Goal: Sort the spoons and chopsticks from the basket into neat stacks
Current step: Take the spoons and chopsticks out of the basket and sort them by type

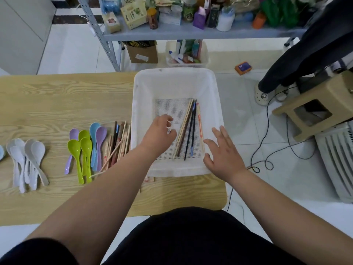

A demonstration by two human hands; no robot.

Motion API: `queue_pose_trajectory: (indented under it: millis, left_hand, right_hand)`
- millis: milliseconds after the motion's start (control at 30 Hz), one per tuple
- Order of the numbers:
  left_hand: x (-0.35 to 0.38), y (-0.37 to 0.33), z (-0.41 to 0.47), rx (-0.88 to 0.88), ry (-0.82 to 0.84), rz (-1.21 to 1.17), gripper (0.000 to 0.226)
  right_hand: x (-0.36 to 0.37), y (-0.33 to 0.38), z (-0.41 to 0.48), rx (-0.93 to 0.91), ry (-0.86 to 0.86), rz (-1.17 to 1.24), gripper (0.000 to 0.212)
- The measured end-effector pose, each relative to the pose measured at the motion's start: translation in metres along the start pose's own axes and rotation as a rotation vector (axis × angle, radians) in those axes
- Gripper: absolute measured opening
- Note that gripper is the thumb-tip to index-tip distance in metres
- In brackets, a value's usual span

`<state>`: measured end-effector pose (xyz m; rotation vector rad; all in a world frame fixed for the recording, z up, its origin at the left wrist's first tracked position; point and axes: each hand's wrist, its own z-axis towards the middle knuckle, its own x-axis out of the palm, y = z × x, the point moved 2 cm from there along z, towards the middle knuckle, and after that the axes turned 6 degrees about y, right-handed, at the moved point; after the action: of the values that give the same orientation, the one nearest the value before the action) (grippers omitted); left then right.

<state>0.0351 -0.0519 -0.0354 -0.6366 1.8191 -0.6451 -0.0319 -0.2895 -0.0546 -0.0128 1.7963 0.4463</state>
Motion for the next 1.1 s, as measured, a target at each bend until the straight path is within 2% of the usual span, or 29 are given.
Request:
queue_pose_trajectory:
  millis: [67, 133, 233, 333, 600, 700, 767, 900, 1000, 1100]
  left_hand:
    - [0.031, -0.007, 0.019, -0.111, 0.15, 0.126, 0.054]
    - [0.057, -0.014, 0.036, -0.204, 0.216, 0.216, 0.067]
    - [0.088, -0.023, 0.058, -0.28, 0.21, 0.346, 0.087]
    - [0.106, -0.027, 0.069, -0.313, 0.14, 0.397, 0.095]
    - [0.113, -0.025, 0.076, -0.418, 0.111, 0.353, 0.089]
    - [0.111, -0.022, 0.074, -0.367, 0.038, 0.302, 0.074]
    - [0.112, -0.019, 0.071, -0.318, 0.014, 0.282, 0.073]
    - [0.112, -0.019, 0.066, -0.323, 0.078, 0.355, 0.081]
    - [0.107, -0.018, 0.069, -0.362, 0.111, 0.315, 0.071]
    - [0.096, -0.01, 0.07, -0.412, 0.198, 0.405, 0.057]
  right_hand:
    - [0.001, 0.0, -0.001, 0.012, -0.005, 0.038, 0.066]
    - [0.001, -0.002, -0.001, 0.024, -0.006, 0.07, 0.069]
    - [0.002, -0.002, -0.001, -0.004, -0.036, 0.076, 0.068]
    - [0.003, -0.003, 0.0, -0.03, -0.06, 0.075, 0.066]
    - [0.005, -0.004, 0.0, -0.041, -0.074, 0.076, 0.063]
    - [0.005, -0.004, 0.001, -0.058, -0.082, 0.06, 0.06]
    - [0.005, -0.005, 0.001, -0.061, -0.081, 0.056, 0.059]
    - [0.004, -0.004, 0.0, -0.049, -0.078, 0.052, 0.057]
    - [0.004, -0.004, 0.0, -0.051, -0.089, 0.051, 0.056]
    - [0.005, -0.004, 0.0, -0.041, -0.083, 0.047, 0.054]
